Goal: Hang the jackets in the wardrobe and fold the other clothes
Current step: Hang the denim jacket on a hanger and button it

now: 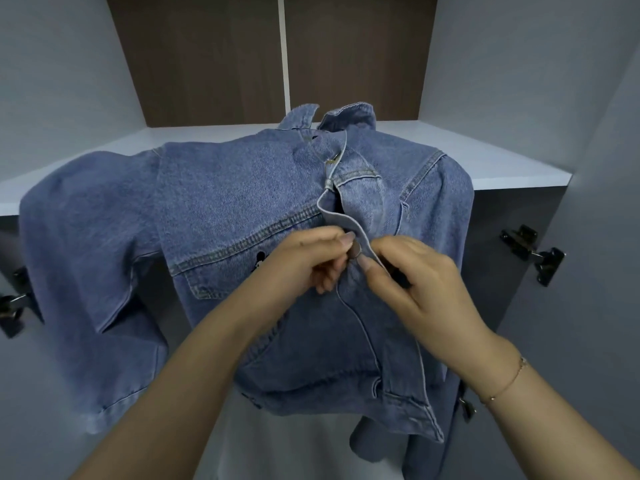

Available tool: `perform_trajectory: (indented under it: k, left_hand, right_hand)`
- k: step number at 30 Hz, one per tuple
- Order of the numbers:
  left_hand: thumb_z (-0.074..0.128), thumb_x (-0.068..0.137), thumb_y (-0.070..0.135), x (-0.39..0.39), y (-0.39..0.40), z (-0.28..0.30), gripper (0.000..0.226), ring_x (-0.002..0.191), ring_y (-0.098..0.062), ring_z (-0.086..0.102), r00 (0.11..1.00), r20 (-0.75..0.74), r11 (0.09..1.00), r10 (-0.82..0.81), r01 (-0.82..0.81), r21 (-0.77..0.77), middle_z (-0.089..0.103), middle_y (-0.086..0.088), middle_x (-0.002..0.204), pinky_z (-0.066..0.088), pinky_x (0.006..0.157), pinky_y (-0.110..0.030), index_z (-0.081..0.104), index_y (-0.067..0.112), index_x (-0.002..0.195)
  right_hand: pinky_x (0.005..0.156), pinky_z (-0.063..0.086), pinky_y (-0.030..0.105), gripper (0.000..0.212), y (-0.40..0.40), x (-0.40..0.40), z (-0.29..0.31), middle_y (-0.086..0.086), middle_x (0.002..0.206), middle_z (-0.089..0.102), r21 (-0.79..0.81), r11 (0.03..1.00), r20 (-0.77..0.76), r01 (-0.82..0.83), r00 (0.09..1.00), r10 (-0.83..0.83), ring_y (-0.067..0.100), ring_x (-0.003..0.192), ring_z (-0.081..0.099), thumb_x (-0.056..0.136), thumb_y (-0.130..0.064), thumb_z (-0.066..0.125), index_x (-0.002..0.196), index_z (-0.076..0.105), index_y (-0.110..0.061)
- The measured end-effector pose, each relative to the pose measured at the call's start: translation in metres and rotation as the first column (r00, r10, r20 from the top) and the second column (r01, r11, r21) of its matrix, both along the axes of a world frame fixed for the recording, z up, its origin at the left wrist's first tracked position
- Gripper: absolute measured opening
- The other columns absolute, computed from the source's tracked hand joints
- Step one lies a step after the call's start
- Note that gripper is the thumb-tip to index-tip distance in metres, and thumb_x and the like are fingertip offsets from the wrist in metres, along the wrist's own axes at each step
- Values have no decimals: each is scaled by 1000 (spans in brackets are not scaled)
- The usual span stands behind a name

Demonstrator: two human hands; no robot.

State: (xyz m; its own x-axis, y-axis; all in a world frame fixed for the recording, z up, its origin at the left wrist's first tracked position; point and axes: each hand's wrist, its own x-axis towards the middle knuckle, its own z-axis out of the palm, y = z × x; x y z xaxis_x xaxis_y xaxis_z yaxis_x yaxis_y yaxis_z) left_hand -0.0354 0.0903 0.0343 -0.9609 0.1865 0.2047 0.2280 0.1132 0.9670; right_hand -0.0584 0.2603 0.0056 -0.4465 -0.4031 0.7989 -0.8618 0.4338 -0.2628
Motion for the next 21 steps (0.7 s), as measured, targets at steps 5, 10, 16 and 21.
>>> perform_trajectory:
  k: [5,10,16,21]
  left_hand:
    - [45,99,13,3,1,-3,40,43,-9,31,994,101,994,-40,29,106,38,2,48,23,46,-23,41,13,59]
    - [45,102,34,16,2,-24,40,52,-8,47,975,-120,977,188,-198,-81,52,8,58,40,54,-19,55,18,67]
    - [72,79,47,54,15,-81,29,85,-8,60,940,-180,953,290,-301,-37,61,7,93,49,75,-24,53,27,85]
    - [71,64,60,67,53,-108,64,102,-6,45,844,-320,842,431,-504,-195,35,13,108,41,86,-16,36,29,107]
  right_hand:
    - [62,32,19,25,-3,3,-2,-7,67,42,-12,998,-24,53,998,-54,8,64,36,92,-21,65,73,58,-6]
    - [61,41,39,20,-5,6,6,13,65,58,-183,982,424,-38,898,114,14,62,46,91,-19,66,77,67,-5]
    - [71,38,30,23,-4,11,21,24,74,59,-219,966,608,-135,755,243,13,76,46,95,-8,58,89,67,13]
    - [70,44,54,66,-18,19,29,35,66,48,-134,987,592,-88,792,151,20,66,41,94,-42,54,74,49,21]
